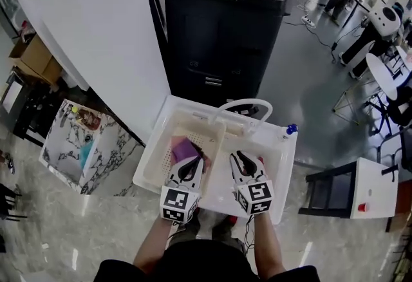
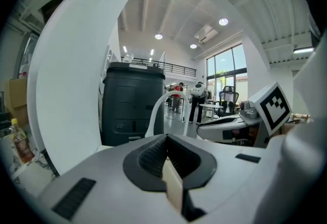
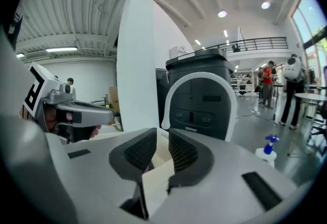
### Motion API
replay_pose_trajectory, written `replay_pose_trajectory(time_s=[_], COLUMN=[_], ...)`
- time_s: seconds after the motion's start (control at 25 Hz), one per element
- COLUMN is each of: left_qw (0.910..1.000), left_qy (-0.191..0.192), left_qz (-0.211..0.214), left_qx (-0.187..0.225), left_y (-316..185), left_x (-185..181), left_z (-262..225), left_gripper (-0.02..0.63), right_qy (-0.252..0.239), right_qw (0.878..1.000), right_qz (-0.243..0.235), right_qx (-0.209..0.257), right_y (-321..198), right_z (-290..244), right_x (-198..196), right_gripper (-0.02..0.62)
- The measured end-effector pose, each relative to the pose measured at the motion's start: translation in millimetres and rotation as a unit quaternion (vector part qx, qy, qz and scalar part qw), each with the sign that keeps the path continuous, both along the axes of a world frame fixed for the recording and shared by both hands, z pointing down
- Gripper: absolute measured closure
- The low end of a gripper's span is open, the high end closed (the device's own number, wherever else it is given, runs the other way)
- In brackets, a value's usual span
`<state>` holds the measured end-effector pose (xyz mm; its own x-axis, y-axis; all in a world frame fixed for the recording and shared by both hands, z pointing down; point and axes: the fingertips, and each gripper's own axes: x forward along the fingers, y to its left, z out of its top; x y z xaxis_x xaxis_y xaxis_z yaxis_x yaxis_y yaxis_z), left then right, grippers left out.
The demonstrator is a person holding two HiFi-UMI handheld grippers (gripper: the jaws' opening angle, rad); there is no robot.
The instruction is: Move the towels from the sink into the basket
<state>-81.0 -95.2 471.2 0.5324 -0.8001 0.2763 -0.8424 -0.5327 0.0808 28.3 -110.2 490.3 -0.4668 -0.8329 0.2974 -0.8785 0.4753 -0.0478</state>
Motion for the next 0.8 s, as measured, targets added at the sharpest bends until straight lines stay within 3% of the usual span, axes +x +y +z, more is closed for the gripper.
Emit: replay_pose_trajectory(time_s=[0.32, 0.8], left_qw=[0.9971, 0.9884], left_qy=[0.003, -0.002], left_qz=[0.075, 0.151], left_qx=[0.009, -0.011], left_y=[3.4, 17.2], left_x=[68.2, 146.5], left_z=[-8.2, 11.7], left_gripper=[0.603, 0.603], right_qy=[0.01, 0.01], right_qw=[0.995, 0.981], right_qz=[0.098, 0.194], right_qx=[0.015, -0.007], right_y=[21.5, 61.5], right_z=[-9.4, 4.4], right_x=[81.2, 168.9], right_gripper=[0.559, 0.565])
